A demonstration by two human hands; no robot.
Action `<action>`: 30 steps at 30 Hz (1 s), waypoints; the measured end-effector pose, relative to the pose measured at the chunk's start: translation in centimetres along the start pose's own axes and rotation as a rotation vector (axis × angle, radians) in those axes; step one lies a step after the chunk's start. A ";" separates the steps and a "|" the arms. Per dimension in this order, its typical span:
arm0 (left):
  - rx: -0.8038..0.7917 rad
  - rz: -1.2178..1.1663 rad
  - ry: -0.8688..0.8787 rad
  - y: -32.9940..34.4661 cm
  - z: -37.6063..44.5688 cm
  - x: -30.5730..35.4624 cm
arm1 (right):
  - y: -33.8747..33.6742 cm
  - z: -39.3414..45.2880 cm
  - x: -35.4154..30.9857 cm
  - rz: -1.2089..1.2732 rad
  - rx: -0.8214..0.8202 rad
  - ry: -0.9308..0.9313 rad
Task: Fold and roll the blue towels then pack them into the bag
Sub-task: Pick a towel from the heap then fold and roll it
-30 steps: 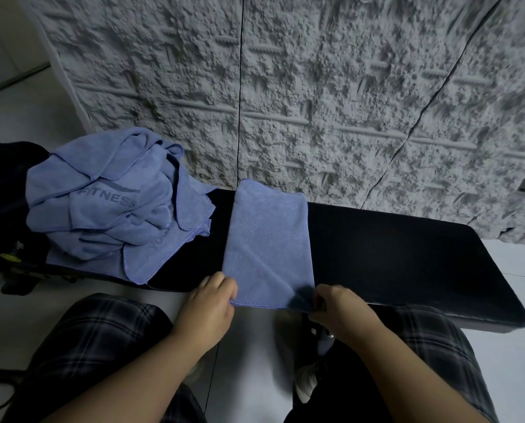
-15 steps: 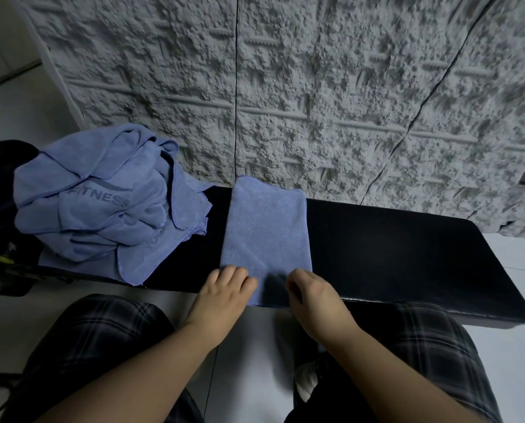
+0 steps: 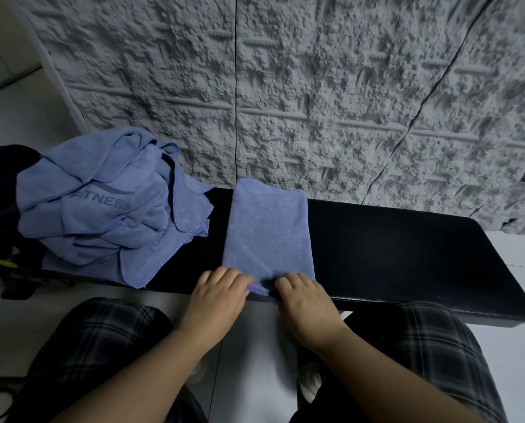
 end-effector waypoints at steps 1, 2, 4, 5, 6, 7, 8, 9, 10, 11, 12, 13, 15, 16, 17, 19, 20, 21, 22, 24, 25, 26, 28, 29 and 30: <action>-0.009 -0.007 -0.026 0.0 0.1 -0.3 | 0.0 -0.1 0.6 -0.032 0.011 0.026; -0.021 -0.017 -0.056 0.1 0.1 -0.7 | -0.2 -0.2 1.0 -0.054 0.003 0.048; -0.050 -0.051 -0.114 0.2 0.1 -1.6 | -0.6 -0.7 1.7 -0.051 -0.040 0.094; -0.065 -0.079 -0.142 0.2 0.1 -1.9 | -0.6 -0.8 1.9 -0.033 -0.075 0.116; -0.080 -0.112 -0.168 0.2 0.1 -2.1 | -0.6 -0.9 2.2 -0.016 -0.117 0.126; -0.095 -0.143 -0.189 0.2 0.2 -2.2 | -0.4 -1.0 2.6 0.020 -0.149 0.146; -0.104 -0.166 -0.204 0.2 0.3 -2.2 | -0.3 -1.0 2.8 0.065 -0.162 0.173; -0.108 -0.181 -0.216 0.2 0.4 -2.3 | -0.1 -1.0 2.9 0.107 -0.150 0.208; -0.114 -0.193 -0.229 0.3 0.4 -2.3 | -0.1 -0.9 3.0 0.147 -0.119 0.238; -0.127 -0.204 -0.250 0.4 0.5 -2.4 | -0.1 -0.8 3.1 0.188 -0.102 0.276; -0.142 -0.207 -0.263 0.5 0.6 -2.4 | -0.3 -0.7 3.2 0.220 -0.082 0.319; -0.153 -0.205 -0.262 0.5 0.7 -2.5 | -0.3 -0.7 3.3 0.237 -0.078 0.351; -0.140 -0.185 -0.249 0.5 0.6 -2.5 | -0.4 -0.7 3.4 0.228 -0.039 0.390; -0.128 -0.171 -0.255 0.4 0.6 -2.4 | -0.5 -0.7 3.4 0.209 -0.017 0.399; -0.107 -0.161 -0.275 0.2 0.7 -2.4 | -0.7 -0.6 3.3 0.168 0.010 0.395; -0.060 -0.141 -0.316 -0.1 0.9 -2.4 | -0.8 -0.4 2.7 0.027 0.079 0.333; -0.040 -0.119 -0.303 -0.2 1.0 -2.3 | -0.9 -0.2 2.4 -0.045 0.082 0.291; -0.026 -0.092 -0.258 -0.3 1.1 -2.1 | -0.9 0.0 2.2 -0.115 0.087 0.254; -0.021 -0.072 -0.197 -0.3 1.1 -1.8 | -0.8 0.2 1.9 -0.154 0.078 0.223; -0.044 -0.057 -0.093 -0.1 0.9 -1.3 | -0.7 0.5 1.2 -0.177 0.065 0.169; -0.059 -0.052 -0.068 0.0 0.8 -1.1 | -0.5 0.5 1.0 -0.169 0.059 0.150; -0.069 -0.051 -0.055 0.2 0.6 -1.0 | -0.4 0.6 1.0 -0.146 0.060 0.143; -0.068 -0.072 -0.064 0.5 0.2 -0.9 | 0.2 0.5 1.1 -0.085 0.082 0.139; -0.054 -0.087 -0.075 0.4 0.1 -0.9 | 0.3 0.5 1.2 -0.059 0.110 0.142; -0.042 -0.099 -0.086 0.4 0.0 -0.9 | 0.4 0.4 1.2 -0.028 0.147 0.149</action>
Point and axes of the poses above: each hand's wrist, its own z-axis towards the middle knuckle, its own y-axis out of the palm, x = y × z, the point moved 3 cm from there along z, towards the middle knuckle, and after that the axes turned 12 degrees about -y, right-handed, at the moved point
